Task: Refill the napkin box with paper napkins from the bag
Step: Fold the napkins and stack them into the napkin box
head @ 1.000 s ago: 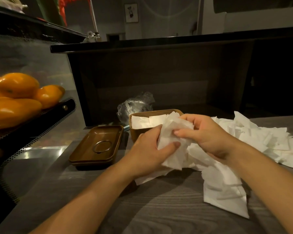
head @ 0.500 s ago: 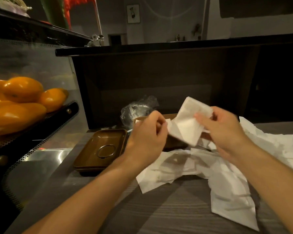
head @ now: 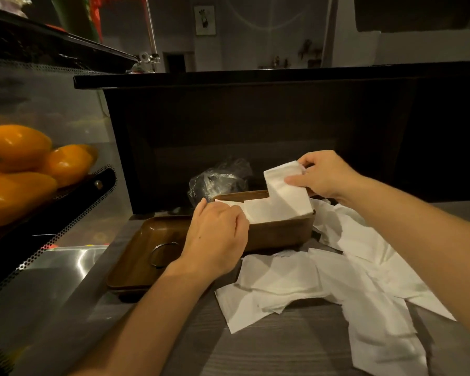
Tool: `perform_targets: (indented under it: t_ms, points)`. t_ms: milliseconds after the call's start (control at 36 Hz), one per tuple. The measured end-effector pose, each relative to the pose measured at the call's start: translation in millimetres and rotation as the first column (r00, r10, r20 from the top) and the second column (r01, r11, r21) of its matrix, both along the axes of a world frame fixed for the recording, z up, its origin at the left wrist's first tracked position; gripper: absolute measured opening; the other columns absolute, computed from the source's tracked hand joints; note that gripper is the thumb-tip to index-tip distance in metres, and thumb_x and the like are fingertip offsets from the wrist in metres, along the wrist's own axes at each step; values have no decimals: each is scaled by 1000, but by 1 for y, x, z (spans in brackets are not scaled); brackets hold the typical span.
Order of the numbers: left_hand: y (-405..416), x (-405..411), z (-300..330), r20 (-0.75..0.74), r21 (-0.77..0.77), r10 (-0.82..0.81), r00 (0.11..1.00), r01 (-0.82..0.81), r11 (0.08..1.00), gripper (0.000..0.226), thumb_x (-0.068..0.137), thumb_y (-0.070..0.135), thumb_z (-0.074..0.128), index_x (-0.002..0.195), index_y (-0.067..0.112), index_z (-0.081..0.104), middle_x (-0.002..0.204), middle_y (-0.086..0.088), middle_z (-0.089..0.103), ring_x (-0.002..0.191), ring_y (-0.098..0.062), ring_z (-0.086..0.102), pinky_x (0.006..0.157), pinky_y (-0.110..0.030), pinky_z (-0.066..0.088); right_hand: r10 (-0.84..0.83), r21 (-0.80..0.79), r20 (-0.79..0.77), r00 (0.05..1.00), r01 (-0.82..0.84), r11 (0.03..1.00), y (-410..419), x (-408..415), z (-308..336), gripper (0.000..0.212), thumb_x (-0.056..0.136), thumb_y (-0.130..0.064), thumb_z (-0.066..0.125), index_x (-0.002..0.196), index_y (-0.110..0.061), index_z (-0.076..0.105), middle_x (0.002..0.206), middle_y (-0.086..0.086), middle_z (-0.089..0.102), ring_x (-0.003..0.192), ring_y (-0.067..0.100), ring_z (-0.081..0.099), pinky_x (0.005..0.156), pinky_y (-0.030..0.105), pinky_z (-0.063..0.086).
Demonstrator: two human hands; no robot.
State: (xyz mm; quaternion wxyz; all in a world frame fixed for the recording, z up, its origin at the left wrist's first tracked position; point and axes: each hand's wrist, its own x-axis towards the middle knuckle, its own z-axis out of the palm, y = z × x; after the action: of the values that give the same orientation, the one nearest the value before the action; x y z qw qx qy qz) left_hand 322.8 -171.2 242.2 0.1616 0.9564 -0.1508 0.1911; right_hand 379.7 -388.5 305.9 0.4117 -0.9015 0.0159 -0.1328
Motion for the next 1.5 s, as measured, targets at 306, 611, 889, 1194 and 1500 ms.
perform_targets:
  t_ms: [306,611,889,1194,1500]
  points:
    - [-7,2,1,-12,48,-18,1000,18,999,40,106,35,27,109,30,66,113,10,67,111,-6,54,127,-39,0,-8,-491,-25,1000,-6,871,20,13,-14,27,84,-34,82,101,-29,63,93,-3,64,85,15,62,71,29,54]
    - [-9,2,0,1,57,1,1000,-1,998,40,105,33,26,91,30,63,96,10,66,94,-6,54,126,-45,10,16,-622,9,1000,-6,783,16,7,-17,22,86,-33,80,104,-27,68,91,-5,65,84,13,60,69,29,47]
    - [-11,3,-3,47,4,5,999,-6,1000,42,104,33,28,80,28,62,82,11,62,86,-7,54,126,-43,12,96,-658,211,973,69,750,19,-2,-16,31,87,-28,79,110,-27,57,115,-3,54,89,12,55,73,22,47]
    - [-10,4,-6,83,-12,-24,996,25,1000,43,100,35,25,62,29,45,68,12,52,78,-8,52,125,-44,16,70,-695,-456,887,-404,594,43,8,-3,37,98,-22,64,135,-23,58,129,4,59,109,24,58,100,38,53]
    - [1,-4,-2,233,-188,9,972,36,981,20,102,32,50,114,25,63,113,8,61,105,-4,48,101,-23,38,314,-284,63,947,-284,916,11,-49,2,3,90,-34,74,91,-31,73,88,-12,70,86,8,67,78,27,59]
